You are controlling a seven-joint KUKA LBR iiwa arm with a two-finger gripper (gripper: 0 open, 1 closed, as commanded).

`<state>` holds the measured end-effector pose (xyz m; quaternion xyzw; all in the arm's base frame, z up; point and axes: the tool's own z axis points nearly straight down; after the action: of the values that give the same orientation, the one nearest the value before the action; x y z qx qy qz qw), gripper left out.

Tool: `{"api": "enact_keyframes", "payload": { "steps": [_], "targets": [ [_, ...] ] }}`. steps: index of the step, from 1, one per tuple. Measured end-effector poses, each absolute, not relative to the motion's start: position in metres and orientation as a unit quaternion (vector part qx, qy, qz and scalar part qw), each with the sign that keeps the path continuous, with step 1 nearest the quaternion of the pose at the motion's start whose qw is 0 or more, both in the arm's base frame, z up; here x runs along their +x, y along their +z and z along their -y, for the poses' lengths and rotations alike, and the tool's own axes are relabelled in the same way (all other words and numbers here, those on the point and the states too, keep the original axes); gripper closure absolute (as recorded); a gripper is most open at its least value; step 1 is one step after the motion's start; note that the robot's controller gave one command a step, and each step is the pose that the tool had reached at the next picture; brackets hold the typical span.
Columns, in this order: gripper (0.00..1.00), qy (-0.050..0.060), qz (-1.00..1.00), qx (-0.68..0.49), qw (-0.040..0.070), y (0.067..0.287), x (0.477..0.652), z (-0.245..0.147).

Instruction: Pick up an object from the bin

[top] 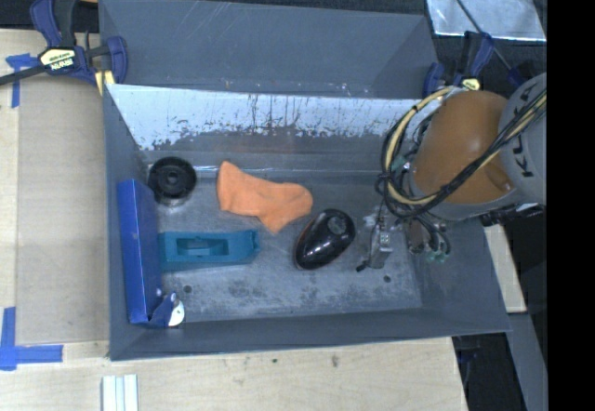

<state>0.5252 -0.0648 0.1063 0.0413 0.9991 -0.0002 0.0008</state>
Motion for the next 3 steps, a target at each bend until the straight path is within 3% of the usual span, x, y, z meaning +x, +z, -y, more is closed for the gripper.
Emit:
{"api": "enact_keyframes", "payload": {
  "steps": [1, 3],
  "targets": [
    [0.00, 0.000, -0.999, 0.041, 0.001, 0.107, 0.525, 0.065],
    [0.00, -0.001, -0.998, 0.068, 0.003, 0.096, 0.535, 0.047]
  ]
}}
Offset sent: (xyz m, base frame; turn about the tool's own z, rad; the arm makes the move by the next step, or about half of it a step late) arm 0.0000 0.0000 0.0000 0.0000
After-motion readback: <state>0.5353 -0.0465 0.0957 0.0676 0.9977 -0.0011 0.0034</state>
